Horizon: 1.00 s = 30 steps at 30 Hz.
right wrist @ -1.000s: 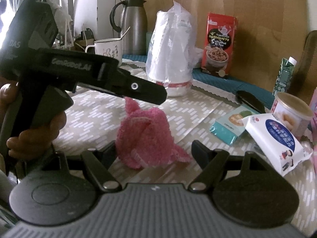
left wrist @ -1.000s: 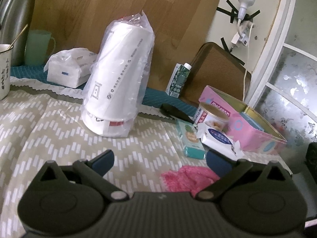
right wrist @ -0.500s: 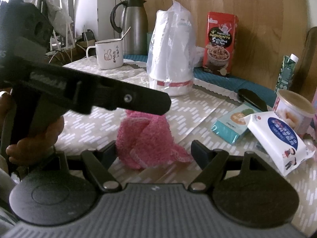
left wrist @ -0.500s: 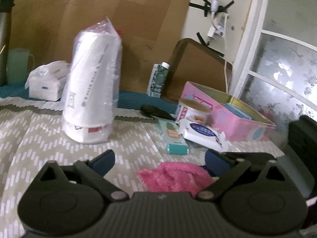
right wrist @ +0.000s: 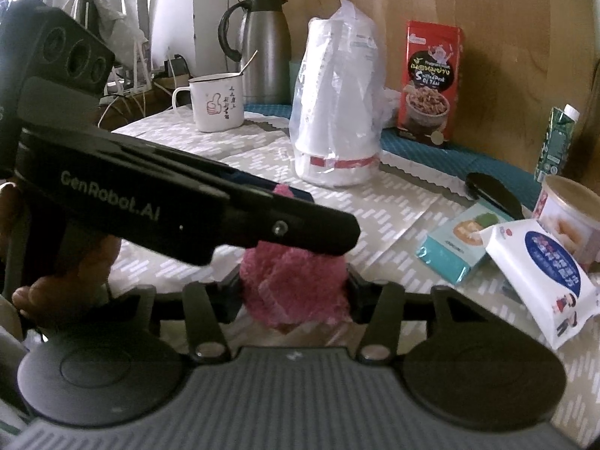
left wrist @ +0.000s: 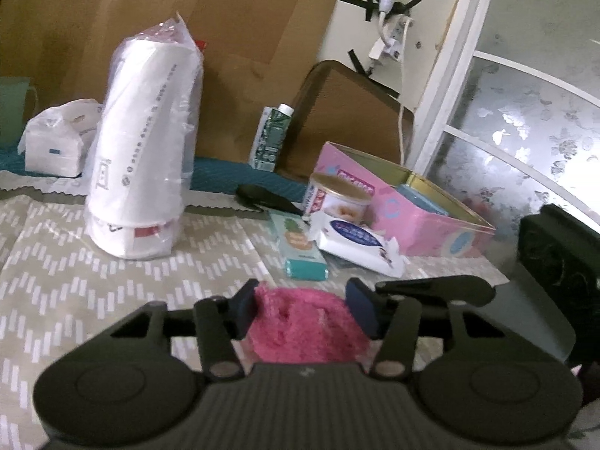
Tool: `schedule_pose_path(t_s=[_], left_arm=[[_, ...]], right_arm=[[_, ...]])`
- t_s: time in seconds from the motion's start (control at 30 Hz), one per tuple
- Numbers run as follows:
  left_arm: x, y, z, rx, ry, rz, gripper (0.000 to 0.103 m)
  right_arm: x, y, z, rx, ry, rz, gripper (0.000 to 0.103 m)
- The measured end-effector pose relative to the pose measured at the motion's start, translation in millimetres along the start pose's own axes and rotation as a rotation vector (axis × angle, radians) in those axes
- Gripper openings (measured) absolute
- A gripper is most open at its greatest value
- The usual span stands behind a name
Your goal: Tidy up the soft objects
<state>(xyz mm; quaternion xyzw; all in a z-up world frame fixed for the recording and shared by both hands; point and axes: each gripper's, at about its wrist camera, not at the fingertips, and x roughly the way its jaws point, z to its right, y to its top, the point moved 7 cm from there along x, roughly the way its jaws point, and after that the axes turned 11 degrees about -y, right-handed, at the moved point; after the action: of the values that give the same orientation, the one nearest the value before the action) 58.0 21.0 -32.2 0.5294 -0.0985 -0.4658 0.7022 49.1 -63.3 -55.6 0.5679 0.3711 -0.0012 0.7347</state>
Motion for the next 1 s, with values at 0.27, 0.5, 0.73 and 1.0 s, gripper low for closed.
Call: schedule_pose_path(t_s=[0.27,0.5,0.73,1.0], left_arm=[[1.3,-1.2,1.6,-0.033,-0.006,-0.005,0.067],[-1.1,0.8,-2.1,-0.052,0.018,0.005,0.102],[16.5,-10.7,17.7,-0.006,-0.021,-0.073,0.064],[18.5,-13.3,21.8,-0.020,-0.025,-0.069,0.060]], right_arm=[[-5.3,-3.6,2.0,0.002,0.001,-0.002,0.054],[-8.2,-6.1,14.7,0.035,-0.028,0.000,0.054],[-13.9,-6.7,6.9,-0.011,-0.010,0.031,0.055],[-14.7,-10.7,7.5,-0.023,-0.013,0.014,0.057]])
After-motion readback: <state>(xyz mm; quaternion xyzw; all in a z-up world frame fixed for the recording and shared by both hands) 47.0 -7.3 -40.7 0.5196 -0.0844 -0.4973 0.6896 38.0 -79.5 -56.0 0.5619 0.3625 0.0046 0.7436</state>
